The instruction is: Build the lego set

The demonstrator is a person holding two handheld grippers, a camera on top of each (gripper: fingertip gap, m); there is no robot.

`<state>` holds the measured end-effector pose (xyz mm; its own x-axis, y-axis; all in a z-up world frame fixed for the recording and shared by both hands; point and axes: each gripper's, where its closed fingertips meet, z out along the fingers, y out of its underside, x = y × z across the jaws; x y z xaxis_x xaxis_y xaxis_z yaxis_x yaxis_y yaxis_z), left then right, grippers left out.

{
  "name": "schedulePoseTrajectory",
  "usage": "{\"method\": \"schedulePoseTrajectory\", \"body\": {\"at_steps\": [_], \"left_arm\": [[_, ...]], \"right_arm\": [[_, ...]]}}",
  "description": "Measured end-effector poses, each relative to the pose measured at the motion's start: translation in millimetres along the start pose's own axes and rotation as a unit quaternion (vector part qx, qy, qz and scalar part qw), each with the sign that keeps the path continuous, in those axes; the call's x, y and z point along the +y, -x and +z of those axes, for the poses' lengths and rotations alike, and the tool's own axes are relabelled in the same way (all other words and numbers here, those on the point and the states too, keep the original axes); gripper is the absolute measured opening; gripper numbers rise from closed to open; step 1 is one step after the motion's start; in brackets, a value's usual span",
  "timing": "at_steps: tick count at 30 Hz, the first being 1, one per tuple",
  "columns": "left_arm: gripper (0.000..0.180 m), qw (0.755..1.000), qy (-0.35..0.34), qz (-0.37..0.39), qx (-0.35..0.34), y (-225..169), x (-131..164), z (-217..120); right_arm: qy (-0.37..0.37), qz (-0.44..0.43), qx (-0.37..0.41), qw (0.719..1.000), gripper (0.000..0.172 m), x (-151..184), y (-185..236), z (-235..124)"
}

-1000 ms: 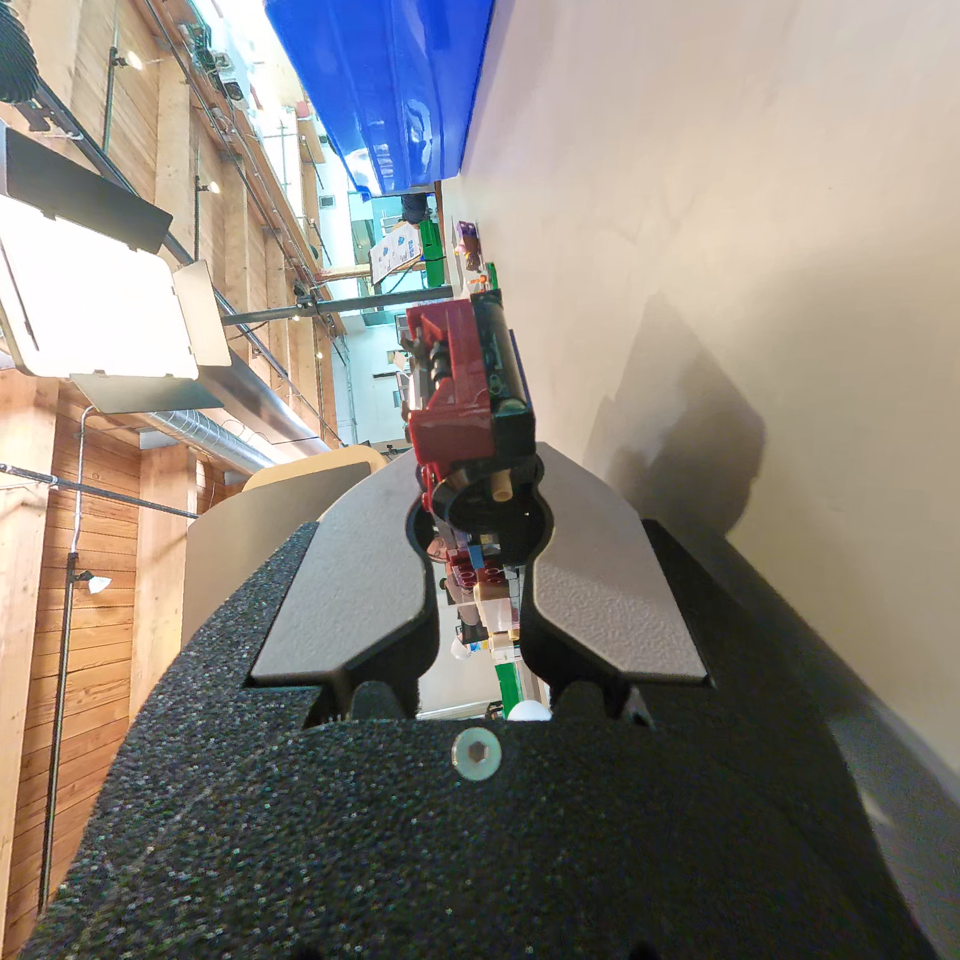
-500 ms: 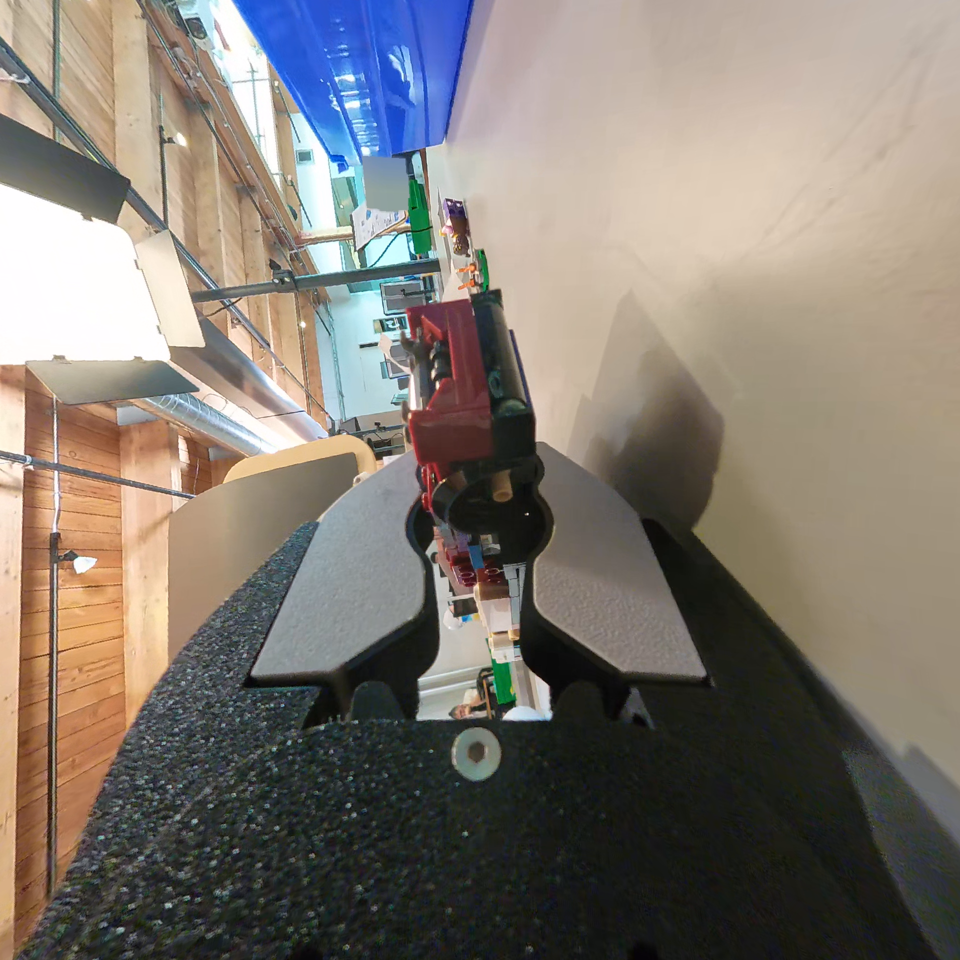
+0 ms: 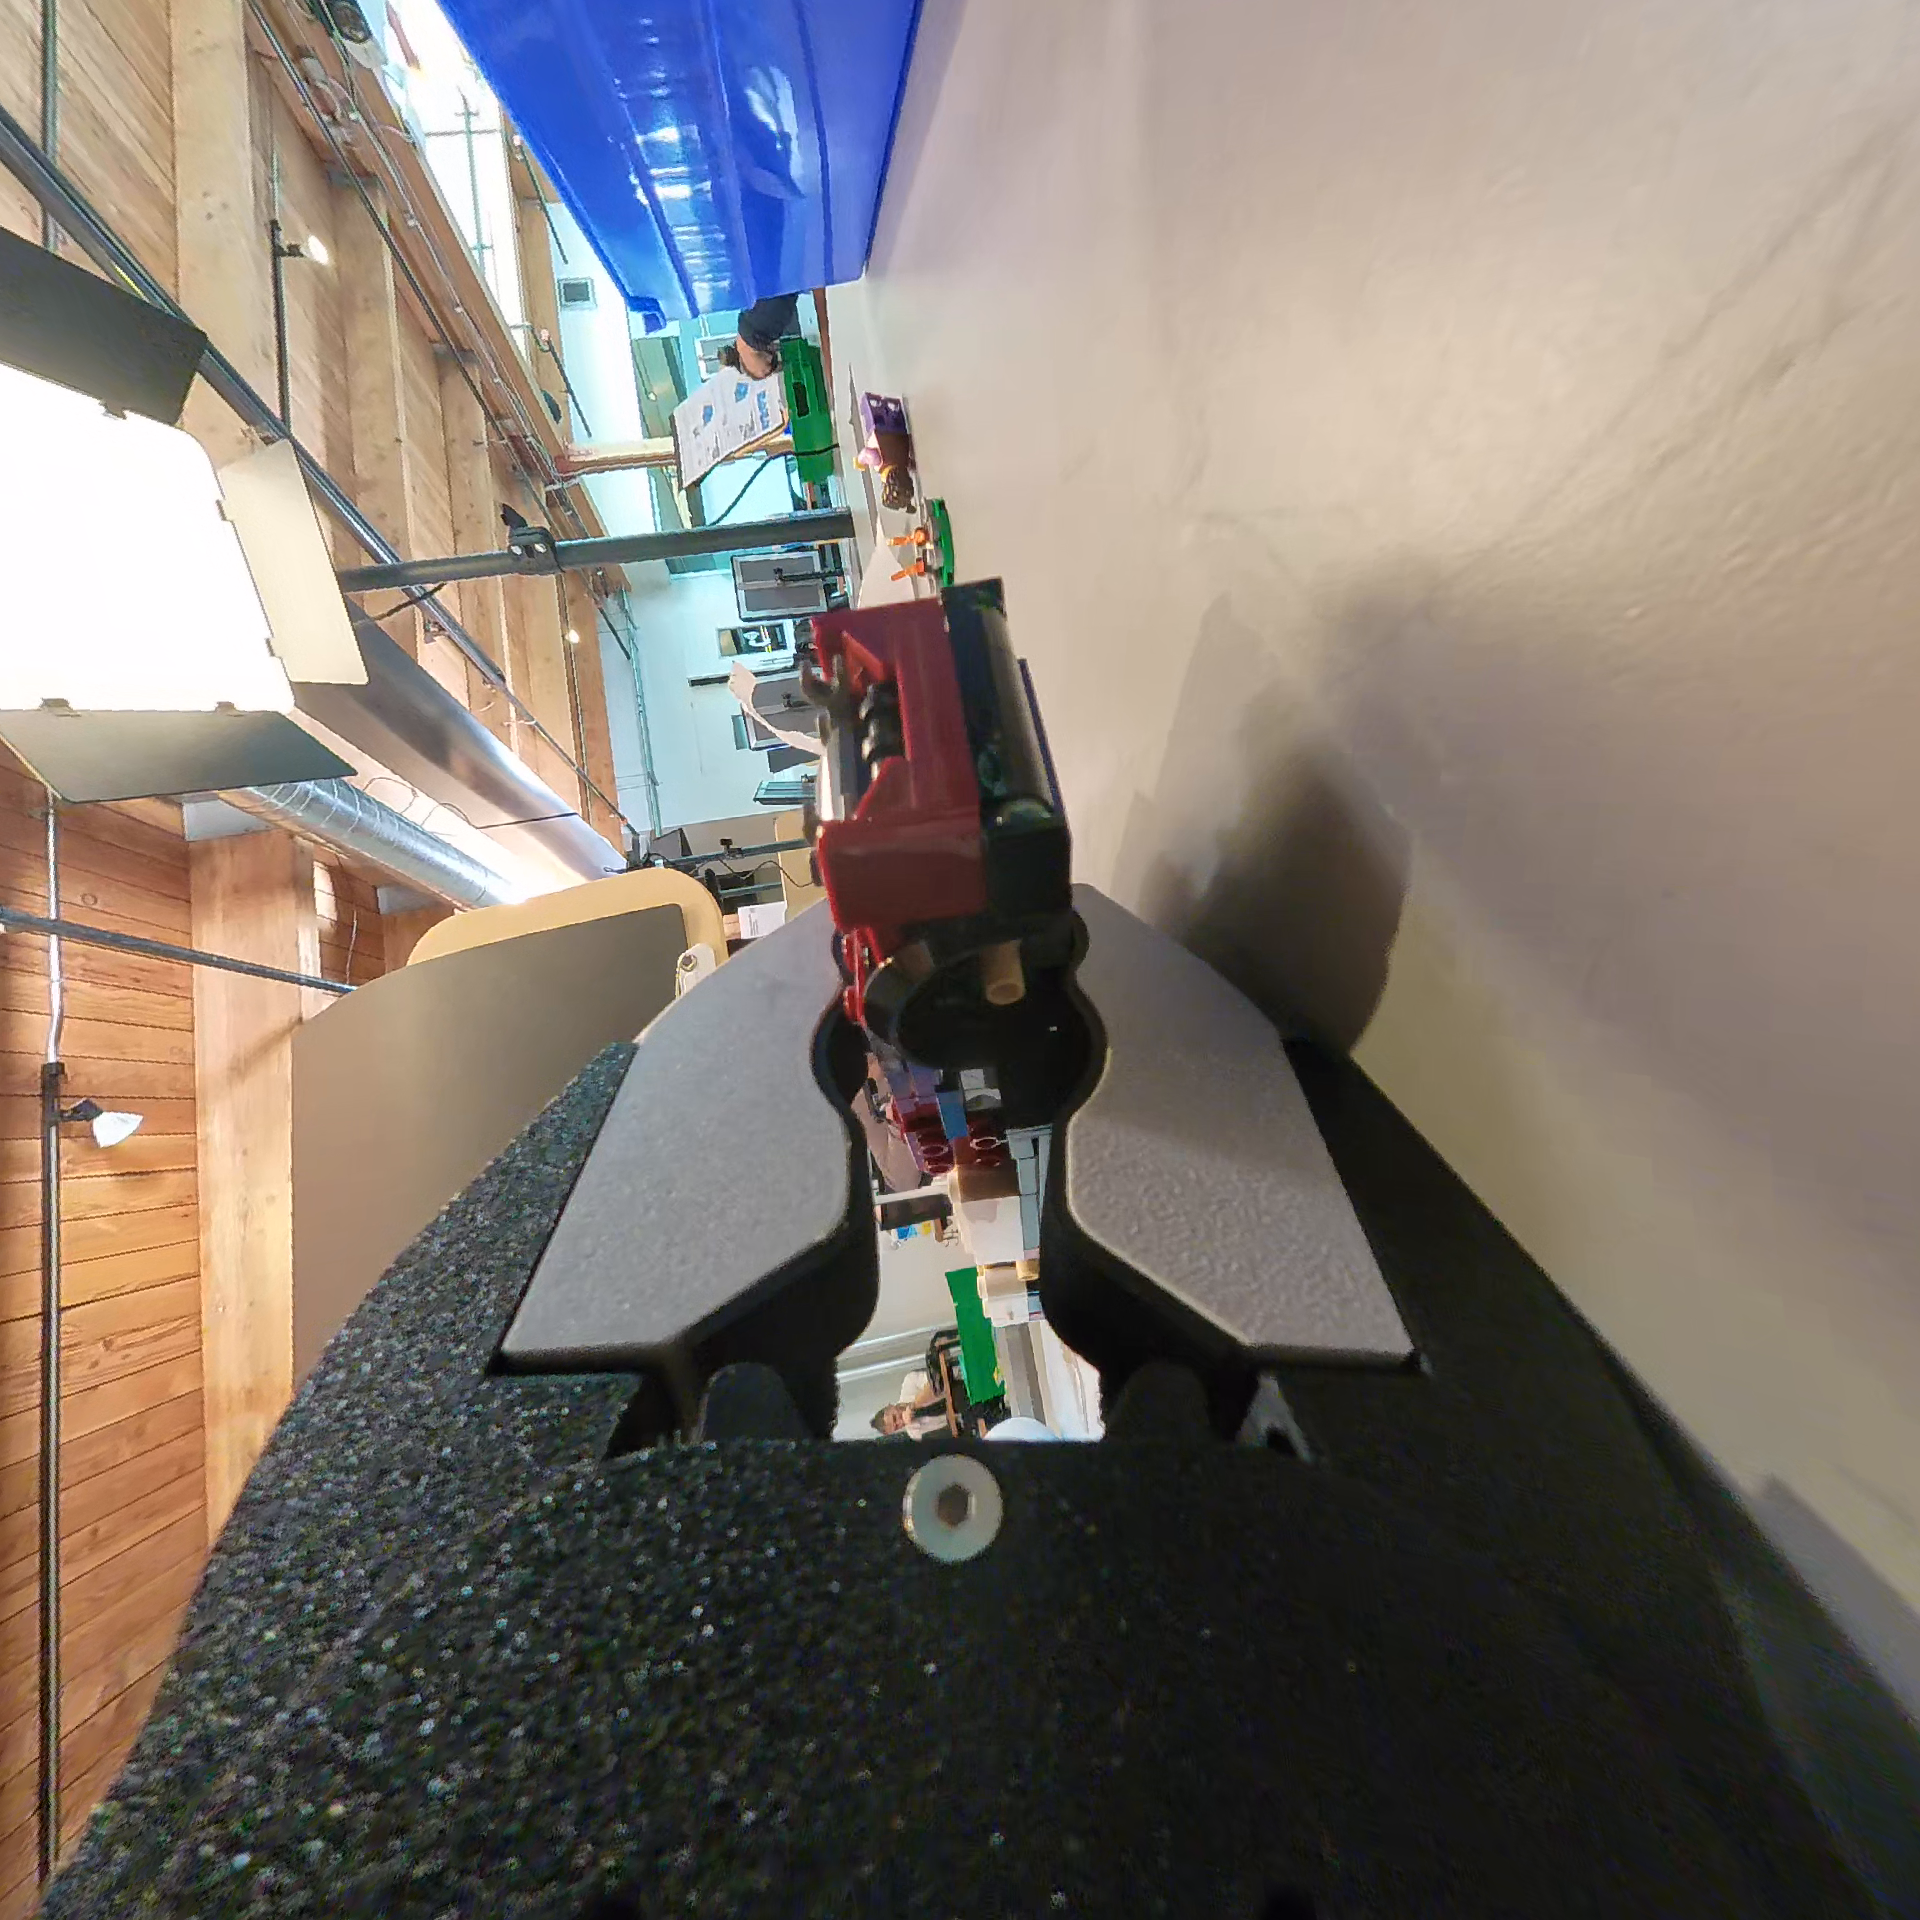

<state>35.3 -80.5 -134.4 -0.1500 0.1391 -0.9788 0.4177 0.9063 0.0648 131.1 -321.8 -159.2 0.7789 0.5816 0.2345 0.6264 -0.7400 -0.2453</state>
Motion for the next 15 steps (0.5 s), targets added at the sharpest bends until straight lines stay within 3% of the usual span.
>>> {"method": "schedulePoseTrajectory", "body": {"at_steps": [4,12,15], "left_arm": [[0.034,1.000,-0.004,-0.001,0.000,0,0,1],[0.033,1.000,-0.004,-0.004,0.001,0,1,4],[0.033,1.000,-0.004,-0.004,0.002,-1,2,4]], "right_arm": [[-0.050,0.016,-0.015,0.999,0.011,-18,3,-5],[0.019,0.003,-0.012,1.000,0.015,3,0,10],[-0.014,0.010,-0.029,0.999,0.015,-7,4,7]]}}
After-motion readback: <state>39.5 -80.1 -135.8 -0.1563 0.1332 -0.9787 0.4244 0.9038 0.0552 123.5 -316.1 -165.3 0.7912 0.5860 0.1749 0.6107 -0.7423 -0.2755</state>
